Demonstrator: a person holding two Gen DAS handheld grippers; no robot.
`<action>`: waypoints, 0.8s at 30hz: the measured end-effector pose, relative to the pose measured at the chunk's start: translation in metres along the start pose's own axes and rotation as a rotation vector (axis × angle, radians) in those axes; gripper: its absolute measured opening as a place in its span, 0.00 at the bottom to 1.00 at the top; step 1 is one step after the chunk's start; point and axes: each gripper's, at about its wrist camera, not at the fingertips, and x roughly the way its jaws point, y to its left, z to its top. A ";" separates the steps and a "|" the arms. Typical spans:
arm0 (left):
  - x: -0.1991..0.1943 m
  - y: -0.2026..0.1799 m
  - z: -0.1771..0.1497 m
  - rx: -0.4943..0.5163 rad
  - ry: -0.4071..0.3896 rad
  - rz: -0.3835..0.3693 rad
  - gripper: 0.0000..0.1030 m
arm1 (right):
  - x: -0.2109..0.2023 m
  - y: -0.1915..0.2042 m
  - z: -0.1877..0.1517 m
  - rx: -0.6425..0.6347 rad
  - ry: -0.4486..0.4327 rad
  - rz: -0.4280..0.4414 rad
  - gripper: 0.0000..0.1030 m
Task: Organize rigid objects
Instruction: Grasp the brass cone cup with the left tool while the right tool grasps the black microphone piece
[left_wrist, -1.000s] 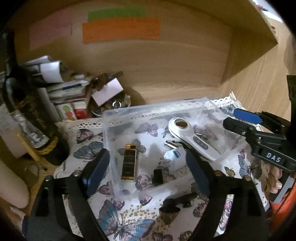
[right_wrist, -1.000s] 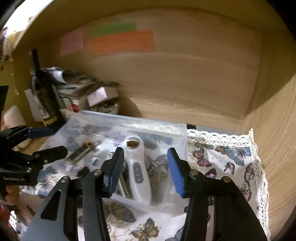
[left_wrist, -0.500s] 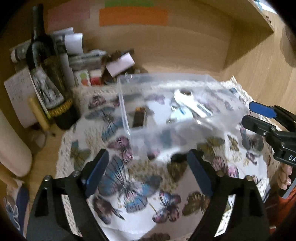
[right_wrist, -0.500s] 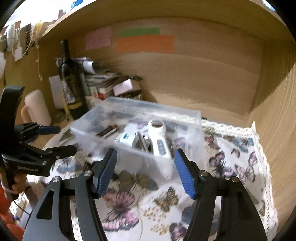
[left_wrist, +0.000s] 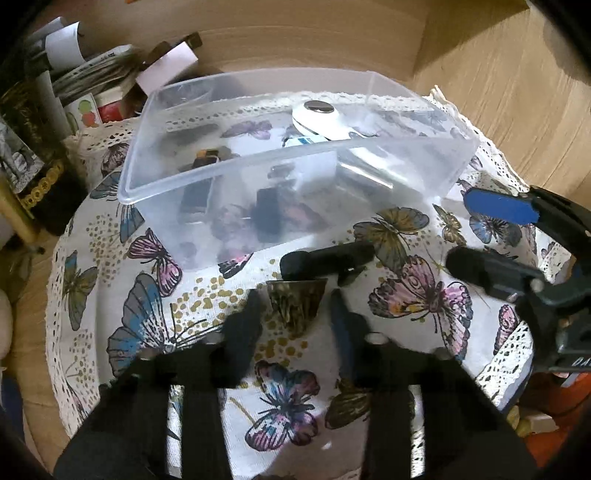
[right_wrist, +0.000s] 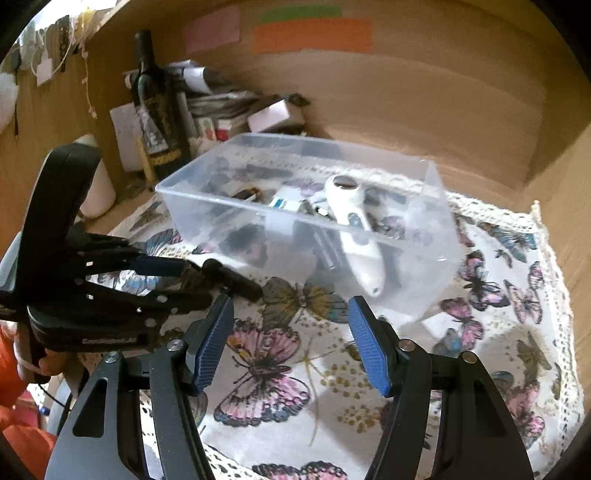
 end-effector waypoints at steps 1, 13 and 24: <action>-0.001 0.001 0.000 -0.002 -0.004 -0.006 0.27 | 0.004 0.002 0.001 -0.006 0.008 0.008 0.59; -0.036 0.029 -0.019 -0.059 -0.098 0.035 0.27 | 0.049 0.028 0.015 -0.048 0.113 0.059 0.58; -0.053 0.043 -0.026 -0.097 -0.158 0.029 0.27 | 0.057 0.031 0.013 -0.033 0.137 0.052 0.32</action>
